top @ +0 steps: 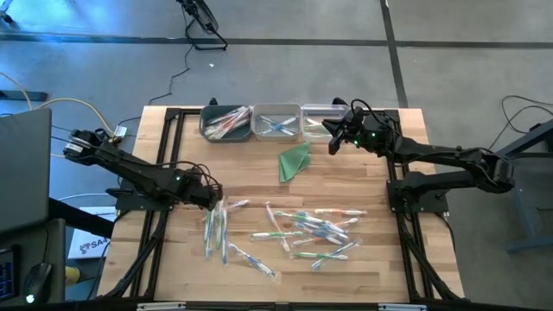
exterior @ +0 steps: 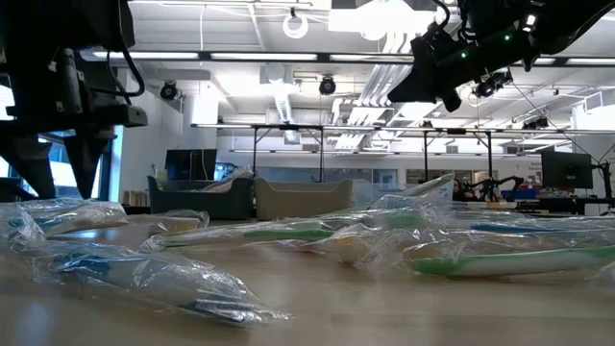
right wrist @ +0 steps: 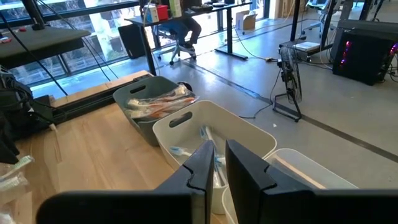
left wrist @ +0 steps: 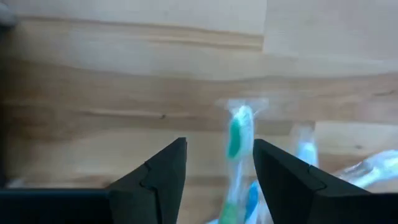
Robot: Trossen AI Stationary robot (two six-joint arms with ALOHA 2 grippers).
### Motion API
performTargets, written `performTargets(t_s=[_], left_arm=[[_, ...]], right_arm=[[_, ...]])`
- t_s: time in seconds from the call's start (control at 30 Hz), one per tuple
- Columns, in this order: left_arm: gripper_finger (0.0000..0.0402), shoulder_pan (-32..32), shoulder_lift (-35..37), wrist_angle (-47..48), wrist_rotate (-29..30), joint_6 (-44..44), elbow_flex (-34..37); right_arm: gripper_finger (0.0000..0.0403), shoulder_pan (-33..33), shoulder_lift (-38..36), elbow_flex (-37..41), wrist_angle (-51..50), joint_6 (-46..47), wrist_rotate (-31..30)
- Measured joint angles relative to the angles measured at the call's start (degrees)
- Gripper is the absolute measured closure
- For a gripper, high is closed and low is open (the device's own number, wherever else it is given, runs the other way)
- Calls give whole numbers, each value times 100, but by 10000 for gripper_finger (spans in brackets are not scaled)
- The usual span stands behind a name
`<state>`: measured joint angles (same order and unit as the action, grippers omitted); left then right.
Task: Pick & Place Toothbrushes
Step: Put the green toothbrush into the transparent bin
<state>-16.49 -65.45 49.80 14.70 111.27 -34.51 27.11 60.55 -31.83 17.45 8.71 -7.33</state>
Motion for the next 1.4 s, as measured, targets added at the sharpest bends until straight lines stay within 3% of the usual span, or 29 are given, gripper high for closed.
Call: performTargets(t_s=[0.3, 0.8, 1.23, 1.4], left_arm=[[220, 2, 0, -797, 239, 6, 348], [225, 0, -2, -1032, 290, 541, 705], [376, 0, -2, -1064, 586, 603, 706], [388, 0, 62, -1062, 542, 601, 706]], right_arm=[[369, 1, 0, 0, -4, 2, 1], [369, 2, 0, 0, -4, 0, 1], [369, 0, 0, 0, -9, -427, -12], [369, 0, 0, 0, -9, -427, -20]])
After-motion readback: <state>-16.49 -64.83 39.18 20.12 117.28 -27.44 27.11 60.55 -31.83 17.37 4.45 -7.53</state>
